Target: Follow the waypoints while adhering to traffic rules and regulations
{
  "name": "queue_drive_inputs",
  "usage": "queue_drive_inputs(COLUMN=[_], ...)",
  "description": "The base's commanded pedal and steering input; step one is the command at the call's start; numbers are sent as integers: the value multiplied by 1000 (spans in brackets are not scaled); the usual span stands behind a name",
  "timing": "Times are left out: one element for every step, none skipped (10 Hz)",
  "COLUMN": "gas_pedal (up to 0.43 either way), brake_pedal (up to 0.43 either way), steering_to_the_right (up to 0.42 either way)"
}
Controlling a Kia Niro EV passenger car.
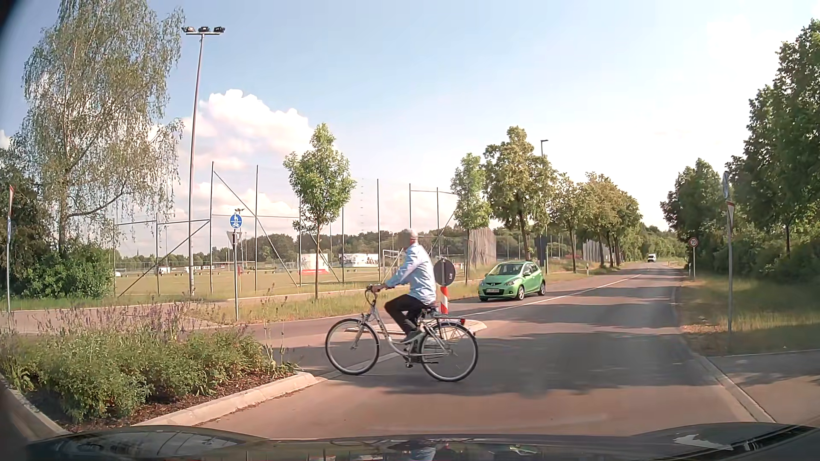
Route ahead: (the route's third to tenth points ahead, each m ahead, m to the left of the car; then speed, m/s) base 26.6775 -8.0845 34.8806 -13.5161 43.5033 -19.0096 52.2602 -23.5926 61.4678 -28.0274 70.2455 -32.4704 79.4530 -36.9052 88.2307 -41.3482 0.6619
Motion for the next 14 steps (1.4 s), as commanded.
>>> queue_drive_inputs(gas_pedal=[0,0,0,0,0,0,0,0,0,189,268,287,311,358], brake_pedal=[18,12,18,18,12,18,12,12,12,12,18,12,12,6], steering_to_the_right=[130,138,143,144,144,145,149,158,165,169,170,170,170,169])
